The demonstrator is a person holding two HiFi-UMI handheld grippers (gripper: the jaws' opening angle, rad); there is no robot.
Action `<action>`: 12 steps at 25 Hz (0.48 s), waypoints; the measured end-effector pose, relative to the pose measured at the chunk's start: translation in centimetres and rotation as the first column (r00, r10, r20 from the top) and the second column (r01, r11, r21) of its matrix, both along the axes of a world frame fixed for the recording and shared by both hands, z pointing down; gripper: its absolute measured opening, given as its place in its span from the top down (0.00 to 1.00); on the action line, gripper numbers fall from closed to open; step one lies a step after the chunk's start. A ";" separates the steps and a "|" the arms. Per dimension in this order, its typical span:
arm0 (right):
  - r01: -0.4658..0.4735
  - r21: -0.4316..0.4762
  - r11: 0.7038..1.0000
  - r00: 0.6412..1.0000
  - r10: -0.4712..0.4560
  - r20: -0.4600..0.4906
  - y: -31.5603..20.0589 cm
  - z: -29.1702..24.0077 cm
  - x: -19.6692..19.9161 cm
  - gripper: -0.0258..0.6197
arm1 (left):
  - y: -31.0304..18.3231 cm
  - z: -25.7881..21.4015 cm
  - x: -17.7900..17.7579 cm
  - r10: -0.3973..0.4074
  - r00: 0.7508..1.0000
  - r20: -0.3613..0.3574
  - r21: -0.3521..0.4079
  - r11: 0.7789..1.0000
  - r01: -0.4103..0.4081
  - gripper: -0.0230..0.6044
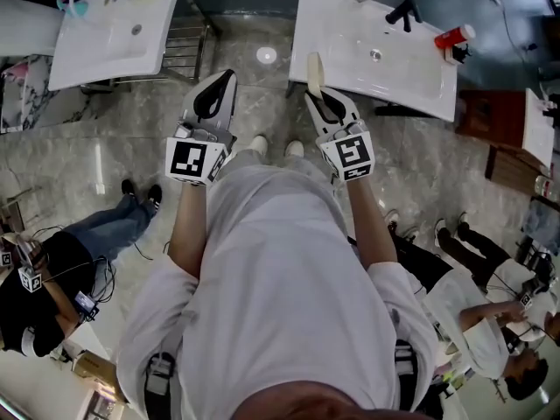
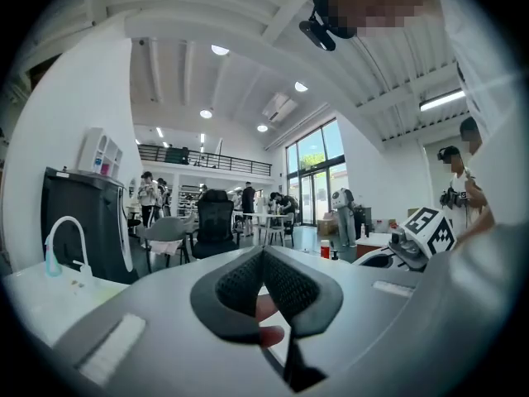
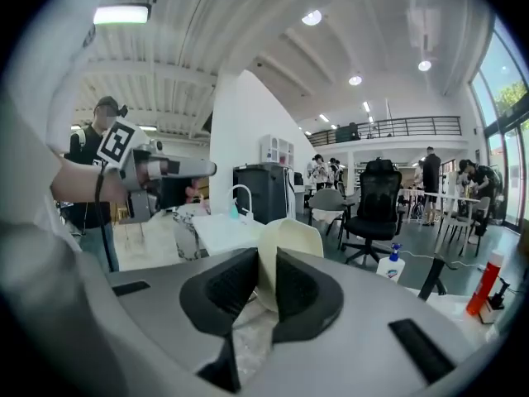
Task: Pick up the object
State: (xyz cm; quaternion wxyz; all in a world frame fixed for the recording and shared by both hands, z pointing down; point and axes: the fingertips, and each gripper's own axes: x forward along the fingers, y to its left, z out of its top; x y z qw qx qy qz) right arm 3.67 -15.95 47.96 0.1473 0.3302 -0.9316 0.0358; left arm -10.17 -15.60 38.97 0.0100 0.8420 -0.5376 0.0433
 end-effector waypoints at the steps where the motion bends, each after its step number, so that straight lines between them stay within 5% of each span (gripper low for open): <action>1: -0.007 0.013 1.000 1.000 0.006 0.013 0.2 -0.8 0.1 0.88 | -0.2 -0.1 0.5 0.015 1.000 0.000 0.004 1.000 -0.015 0.97; 12: -0.085 0.138 0.987 0.985 0.062 0.163 1.1 -9.7 1.6 0.88 | -0.8 -0.4 3.7 0.114 0.993 -0.020 0.018 0.993 -0.114 0.97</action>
